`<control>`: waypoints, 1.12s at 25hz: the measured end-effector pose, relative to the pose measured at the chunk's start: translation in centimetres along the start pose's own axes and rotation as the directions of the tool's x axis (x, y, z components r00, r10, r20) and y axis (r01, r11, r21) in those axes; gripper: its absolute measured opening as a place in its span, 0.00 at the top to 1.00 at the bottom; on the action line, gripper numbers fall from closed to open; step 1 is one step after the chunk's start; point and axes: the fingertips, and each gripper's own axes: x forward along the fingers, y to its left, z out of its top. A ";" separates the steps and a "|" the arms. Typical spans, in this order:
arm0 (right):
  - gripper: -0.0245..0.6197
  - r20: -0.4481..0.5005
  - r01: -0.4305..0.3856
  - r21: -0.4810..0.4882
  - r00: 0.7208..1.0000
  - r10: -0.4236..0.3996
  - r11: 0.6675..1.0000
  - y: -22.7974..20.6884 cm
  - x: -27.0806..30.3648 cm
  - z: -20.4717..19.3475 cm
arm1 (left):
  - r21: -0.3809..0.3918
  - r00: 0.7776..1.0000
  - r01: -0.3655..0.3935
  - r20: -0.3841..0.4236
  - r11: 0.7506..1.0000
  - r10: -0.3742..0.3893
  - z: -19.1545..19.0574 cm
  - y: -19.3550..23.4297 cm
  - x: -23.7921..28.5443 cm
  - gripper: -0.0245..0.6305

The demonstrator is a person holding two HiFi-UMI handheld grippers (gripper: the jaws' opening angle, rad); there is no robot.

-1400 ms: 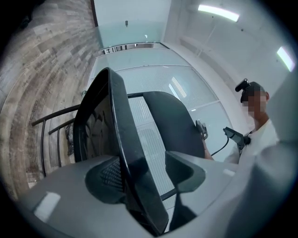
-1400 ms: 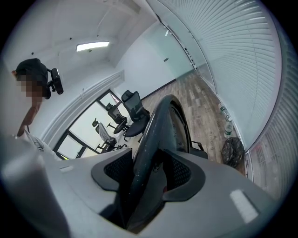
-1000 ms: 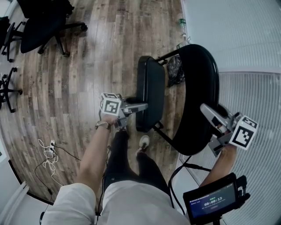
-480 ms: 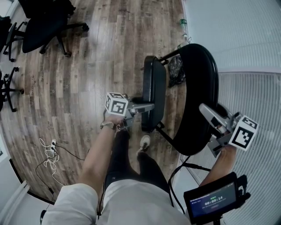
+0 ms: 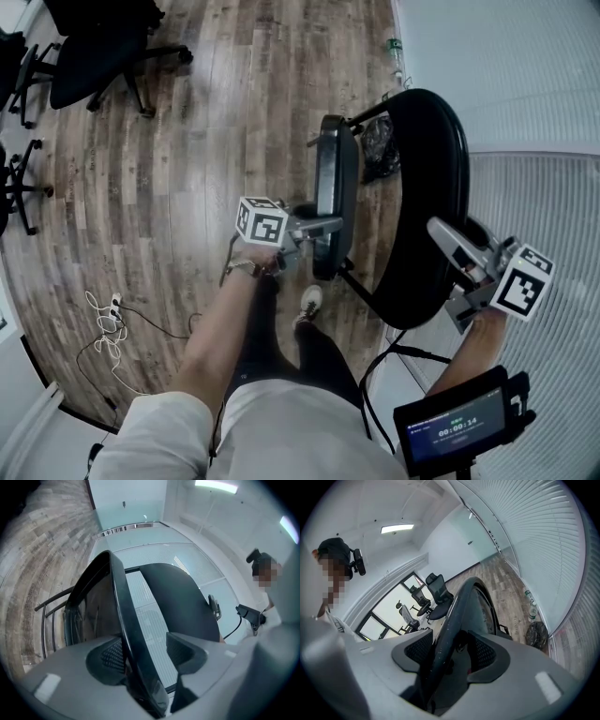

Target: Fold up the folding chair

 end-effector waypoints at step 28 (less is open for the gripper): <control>0.60 0.007 -0.002 -0.015 1.000 0.003 1.000 0.6 0.1 0.3 | -0.013 0.999 0.027 -0.040 1.000 -0.027 -0.2 -0.9 4.5 0.63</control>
